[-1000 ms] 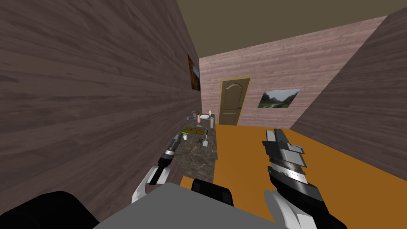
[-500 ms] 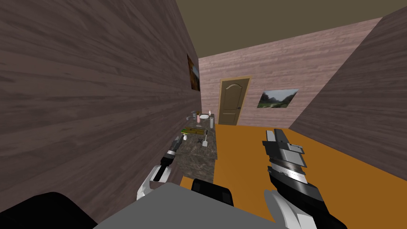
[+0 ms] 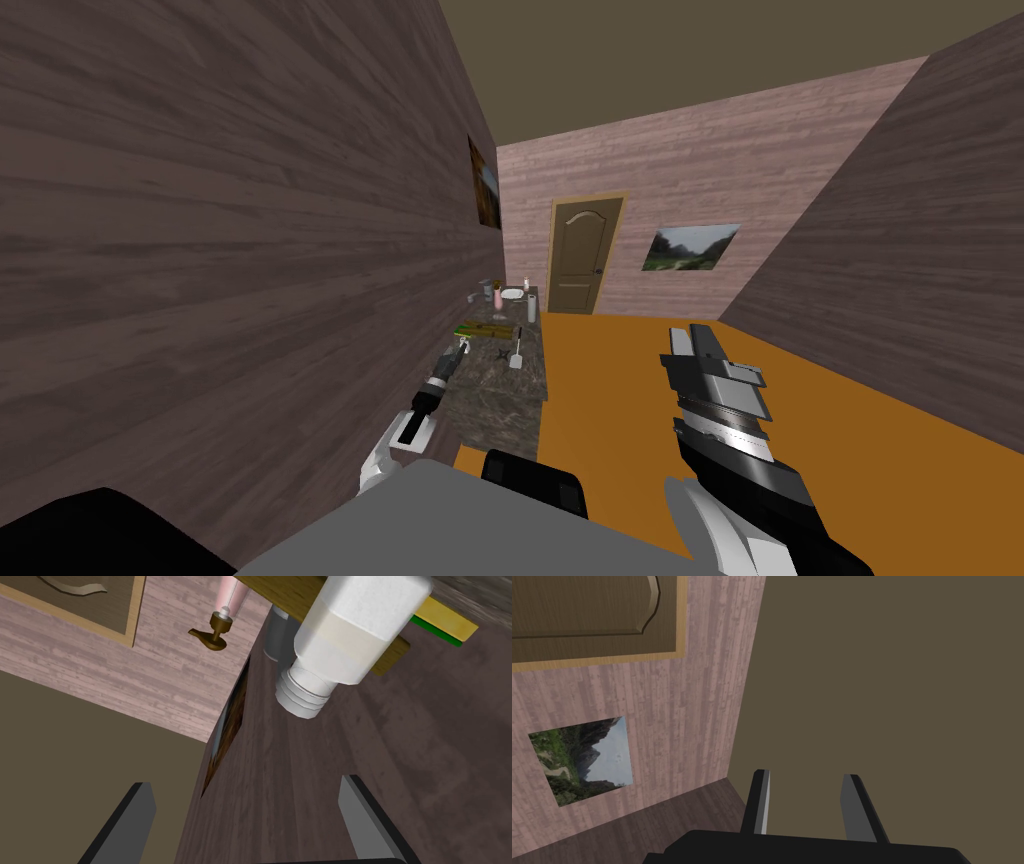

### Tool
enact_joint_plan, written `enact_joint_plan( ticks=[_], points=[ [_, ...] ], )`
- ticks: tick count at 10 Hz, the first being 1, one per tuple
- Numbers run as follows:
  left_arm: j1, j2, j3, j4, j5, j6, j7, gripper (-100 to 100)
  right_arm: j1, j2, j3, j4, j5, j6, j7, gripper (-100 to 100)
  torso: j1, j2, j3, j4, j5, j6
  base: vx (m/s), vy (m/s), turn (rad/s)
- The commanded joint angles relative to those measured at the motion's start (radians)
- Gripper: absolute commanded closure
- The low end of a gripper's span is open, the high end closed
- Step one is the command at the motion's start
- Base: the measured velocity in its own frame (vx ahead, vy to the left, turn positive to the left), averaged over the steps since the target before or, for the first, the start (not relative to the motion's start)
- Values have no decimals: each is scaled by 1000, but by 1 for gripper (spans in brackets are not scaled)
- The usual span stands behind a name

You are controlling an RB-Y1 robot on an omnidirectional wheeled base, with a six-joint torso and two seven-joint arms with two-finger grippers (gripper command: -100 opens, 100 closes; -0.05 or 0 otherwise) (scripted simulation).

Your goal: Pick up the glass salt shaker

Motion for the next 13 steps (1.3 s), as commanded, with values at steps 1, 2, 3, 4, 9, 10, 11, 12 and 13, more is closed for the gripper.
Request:
enact_joint_plan(
  ticks=[1, 2, 3, 4, 9, 10, 11, 12, 13],
  points=[
    [-37, 3, 3, 50, -17, 19, -22, -100, 0, 0, 0, 0, 0, 0, 0, 0, 0, 0, 0, 0, 0, 0, -4, 30, -49],
    [-58, 7, 6, 83, -27, 25, -34, -100, 0, 0, 0, 0, 0, 0, 0, 0, 0, 0, 0, 0, 0, 0, 1, 28, -46],
    [-78, 11, 9, 123, -35, 30, -46, -100, 0, 0, 0, 0, 0, 0, 0, 0, 0, 0, 0, 0, 0, 0, 2, 29, -48],
    [-96, 16, 12, 147, -44, 35, -58, -100, 0, 0, 0, 0, 0, 0, 0, 0, 0, 0, 0, 0, 0, 0, 1, 27, -42],
    [-154, 40, 19, 246, -70, 49, -93, -100, 0, 0, 0, 0, 0, 0, 0, 0, -1, 0, 0, 0, 0, 0, -4, 11, -23],
    [-163, 45, 20, 261, -75, 51, -99, -100, 0, 0, 0, 0, 0, 0, 0, 0, -2, 0, 0, 0, 0, 0, -4, 6, -18],
    [-175, 53, 21, 280, -81, 54, -107, -100, 0, 0, 0, 0, 0, 0, 0, 0, -2, 0, 0, 0, 0, 0, -3, 5, -13],
    [-166, 47, 18, 260, -78, 57, -100, -100, 0, 0, 0, 0, 0, 0, 0, 0, -2, 0, 0, 0, 0, 0, 0, 0, 0],
    [-167, 48, 18, 262, -79, 59, -101, 0, 0, 0, 0, 0, 0, 0, 0, 0, -2, 0, 0, 0, 0, 0, 0, 0, 0]
  ],
)
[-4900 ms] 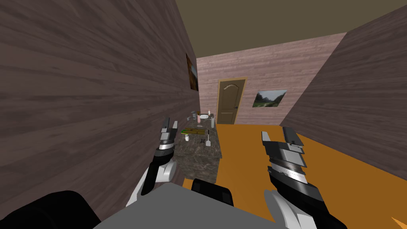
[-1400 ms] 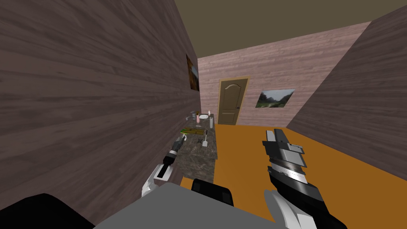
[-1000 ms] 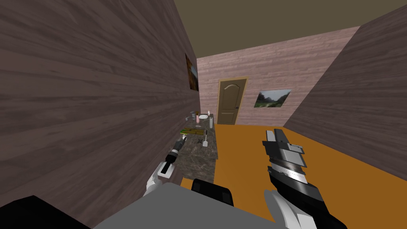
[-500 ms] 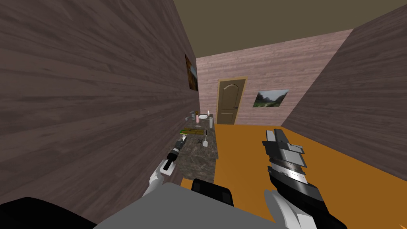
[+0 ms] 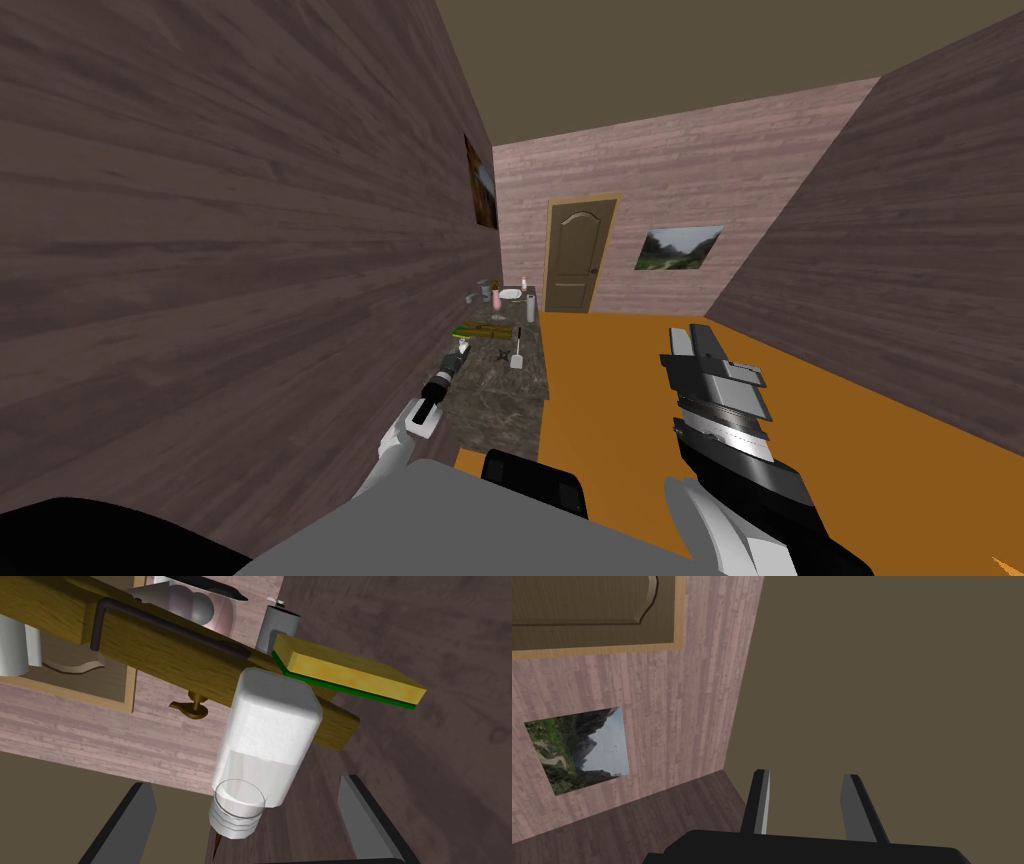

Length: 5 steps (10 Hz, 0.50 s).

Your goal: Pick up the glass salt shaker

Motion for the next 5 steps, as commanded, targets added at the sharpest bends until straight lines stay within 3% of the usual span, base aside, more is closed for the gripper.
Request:
enact_joint_plan(
  ticks=[1, 2, 3, 4, 5],
  points=[
    [-34, -4, -46, 26, -5, -6, 3, -100, 0, 0, 0, 0, 0, 0, 0, 0, 0, 0, 0, 0, 0, 0, 41, 8, 307],
    [-34, -4, -46, 26, -5, -6, 3, -100, 0, 0, 0, 0, 0, 0, 0, 0, 0, -2, -1, 0, 0, -1, 50, 0, 272],
    [-68, -9, -92, 52, -11, -12, 6, -100, 0, 0, 0, 0, 0, 0, 0, 0, 0, -3, -2, -1, 0, 0, 18, -25, 317],
    [-102, -13, -120, 79, -16, -19, 8, -100, 0, 0, 0, 0, 0, 0, 0, 0, -2, -2, -1, -1, 0, 0, -24, -91, 259],
    [-102, -13, -137, 79, -16, -19, 8, -100, 0, 0, 0, 0, 0, 0, 0, 0, -5, 0, 0, 0, -1, 0, -18, -84, 244]
  ],
)
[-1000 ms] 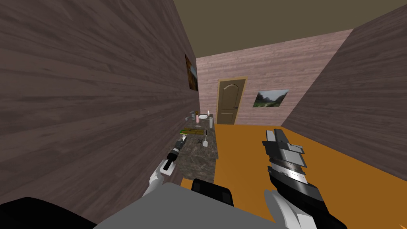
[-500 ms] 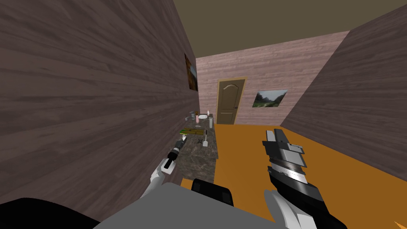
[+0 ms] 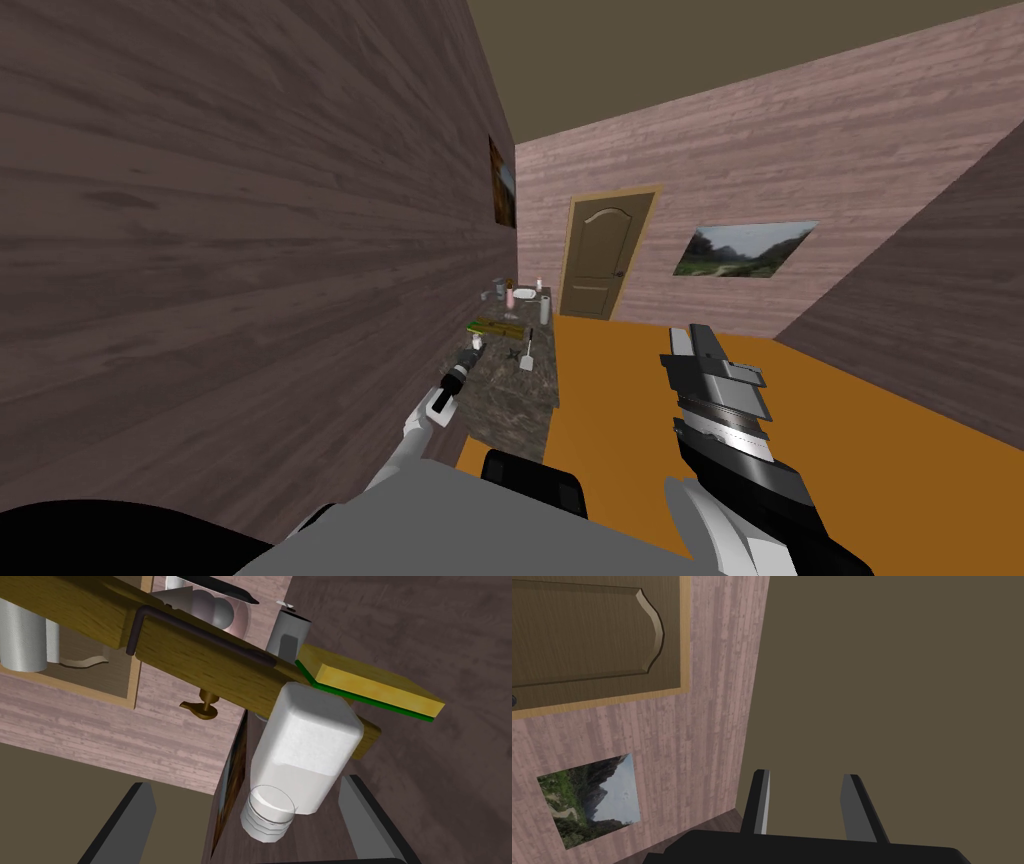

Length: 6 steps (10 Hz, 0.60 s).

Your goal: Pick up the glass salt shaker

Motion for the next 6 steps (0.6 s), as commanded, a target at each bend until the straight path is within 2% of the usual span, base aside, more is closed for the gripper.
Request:
enact_joint_plan(
  ticks=[1, 2, 6],
  points=[
    [-7, -3, -14, 12, -1, -9, -5, -100, 0, 0, 0, 0, 0, 0, 0, 0, 0, 0, 0, 0, 0, 0, -8, -33, 95],
    [-41, -7, -59, 39, -6, -15, -2, -100, 0, 0, 0, 0, 0, 0, 0, 0, 2, -1, 0, 0, 0, 0, -6, -15, 76],
    [-41, -7, -59, 39, -6, -15, -2, -100, 0, 0, 0, 0, 0, 0, 0, 0, 2, -2, -2, -1, 1, 2, -6, -28, 81]
  ],
)
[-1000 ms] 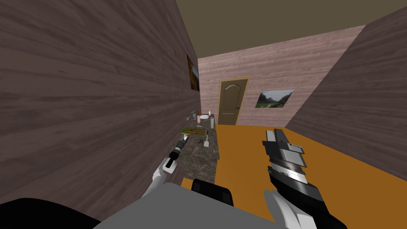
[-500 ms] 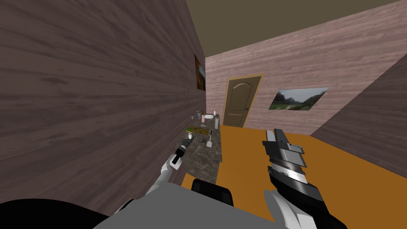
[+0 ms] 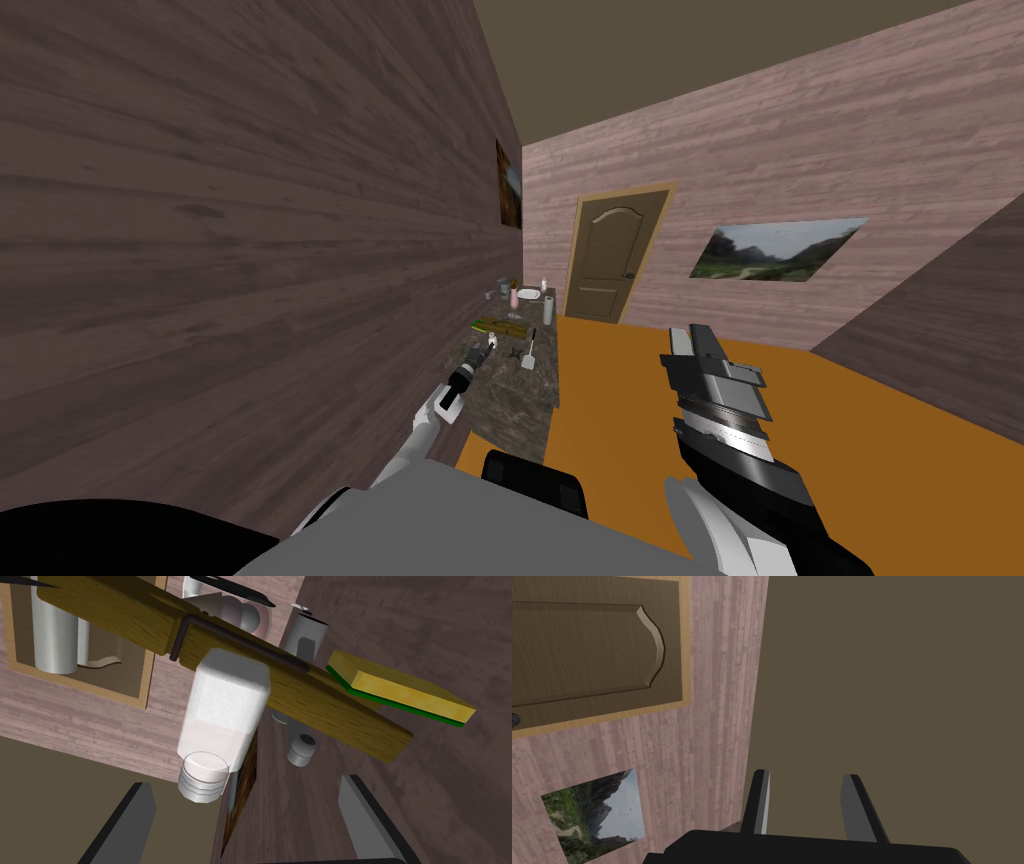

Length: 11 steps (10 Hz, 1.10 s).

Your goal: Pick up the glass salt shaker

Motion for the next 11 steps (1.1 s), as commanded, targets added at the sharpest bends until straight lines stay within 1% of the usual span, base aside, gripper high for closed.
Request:
enact_joint_plan(
  ticks=[1, 6, 7, 11],
  points=[
    [-1, 0, 0, 1, 0, -1, 0, -100, 0, 0, 0, 0, 0, 0, 0, 0, 0, 0, 0, 0, 0, 0, 3, 14, -39],
    [-1, 0, 0, 1, 0, -1, 0, -100, 0, 0, 0, 0, 0, 0, 0, 0, 1, 0, 0, 0, 0, 0, 0, 2, -2],
    [-1, 0, 0, 1, 0, -1, 0, 100, 0, 0, 0, 0, 0, 0, 0, 0, 1, 0, 0, 0, 0, 0, 0, 0, 0],
    [-1, 0, 0, 1, 0, -1, 0, 100, 0, 0, 0, 0, 0, 0, 0, 0, 1, 0, 0, 0, 0, 0, 0, 0, 0]
  ],
)
